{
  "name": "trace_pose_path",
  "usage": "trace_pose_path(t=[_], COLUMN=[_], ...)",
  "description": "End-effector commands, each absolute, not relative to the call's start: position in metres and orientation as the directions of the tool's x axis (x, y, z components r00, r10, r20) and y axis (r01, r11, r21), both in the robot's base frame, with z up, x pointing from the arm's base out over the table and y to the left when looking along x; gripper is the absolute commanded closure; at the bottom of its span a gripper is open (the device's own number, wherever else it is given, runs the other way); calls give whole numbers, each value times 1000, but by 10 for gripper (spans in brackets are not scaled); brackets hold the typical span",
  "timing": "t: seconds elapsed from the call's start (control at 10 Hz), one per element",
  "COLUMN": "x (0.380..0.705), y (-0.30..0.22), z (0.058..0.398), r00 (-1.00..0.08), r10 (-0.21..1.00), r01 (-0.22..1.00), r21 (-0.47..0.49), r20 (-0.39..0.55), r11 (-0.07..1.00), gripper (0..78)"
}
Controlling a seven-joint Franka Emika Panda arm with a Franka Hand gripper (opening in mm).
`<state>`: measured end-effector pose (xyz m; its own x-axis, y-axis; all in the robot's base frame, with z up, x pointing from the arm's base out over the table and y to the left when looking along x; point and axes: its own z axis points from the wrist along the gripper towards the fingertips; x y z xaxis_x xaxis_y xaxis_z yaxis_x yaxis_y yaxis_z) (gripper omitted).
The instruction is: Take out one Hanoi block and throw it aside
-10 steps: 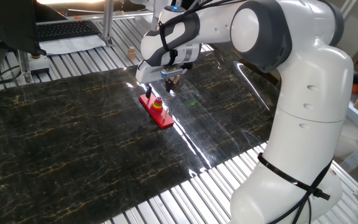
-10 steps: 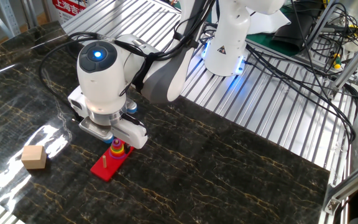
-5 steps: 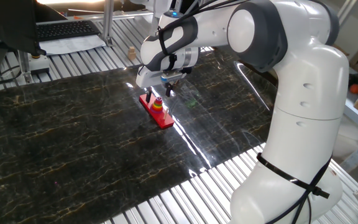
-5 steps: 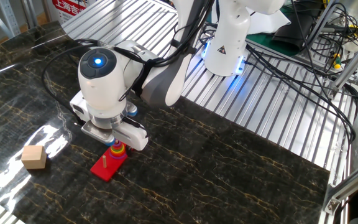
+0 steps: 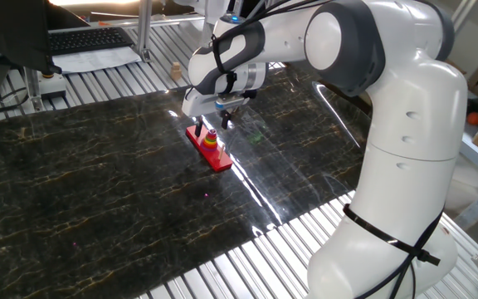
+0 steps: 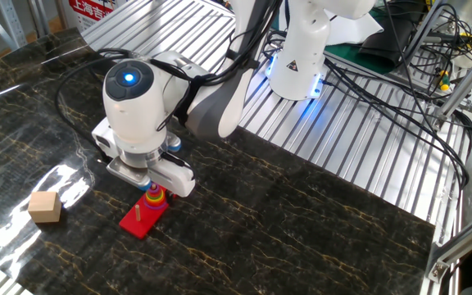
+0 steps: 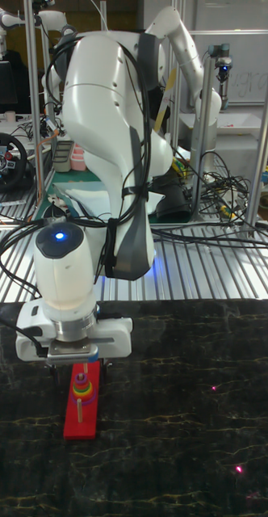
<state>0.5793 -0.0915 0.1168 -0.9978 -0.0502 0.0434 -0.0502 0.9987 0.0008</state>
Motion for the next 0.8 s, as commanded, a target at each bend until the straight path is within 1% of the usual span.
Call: trace_pose_path(t=[0.1, 0.8], x=[580, 580], y=[-92, -92], z=[119, 119], r00=[-998, -998], r10=[-53, -54], r01=[-53, -54], r21=[0, 0], r20=[42, 43], r11=[999, 999], gripper=[2, 2])
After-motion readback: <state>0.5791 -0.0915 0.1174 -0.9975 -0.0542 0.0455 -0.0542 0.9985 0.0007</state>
